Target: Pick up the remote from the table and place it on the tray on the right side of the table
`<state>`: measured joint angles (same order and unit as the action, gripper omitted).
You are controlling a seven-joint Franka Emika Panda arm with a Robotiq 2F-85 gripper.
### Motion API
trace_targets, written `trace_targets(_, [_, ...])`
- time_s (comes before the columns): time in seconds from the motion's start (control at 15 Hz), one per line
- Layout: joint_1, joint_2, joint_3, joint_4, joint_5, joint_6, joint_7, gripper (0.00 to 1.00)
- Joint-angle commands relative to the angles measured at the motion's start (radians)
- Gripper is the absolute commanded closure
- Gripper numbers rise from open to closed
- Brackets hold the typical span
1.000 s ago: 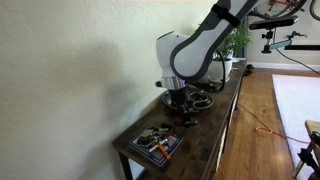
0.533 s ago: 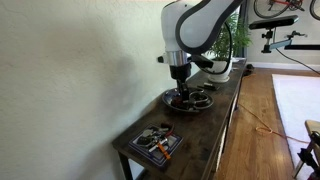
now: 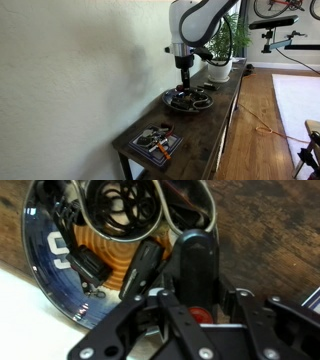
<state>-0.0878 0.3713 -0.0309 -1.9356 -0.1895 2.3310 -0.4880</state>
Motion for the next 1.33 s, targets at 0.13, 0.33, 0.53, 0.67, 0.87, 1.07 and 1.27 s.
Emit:
trace_targets(0.13, [-0.029, 0.111, -0.019, 0.131, -0.013, -0.003, 0.031, 0.81])
trace_targets(0.33, [-0.04, 0.177, -0.015, 0.202, -0.006, -0.012, 0.028, 0.81])
trace_targets(0.53, [-0.046, 0.237, -0.007, 0.263, 0.003, -0.017, 0.02, 0.81])
trace_targets(0.67, [-0.047, 0.271, -0.005, 0.294, 0.003, -0.019, 0.018, 0.81])
trace_targets(0.87, [-0.05, 0.304, -0.002, 0.32, 0.003, -0.02, 0.015, 0.81])
trace_targets(1.07, [-0.053, 0.319, -0.002, 0.33, 0.004, -0.021, 0.015, 0.81])
trace_targets(1.27, [-0.052, 0.298, -0.002, 0.317, 0.005, -0.031, 0.022, 0.31])
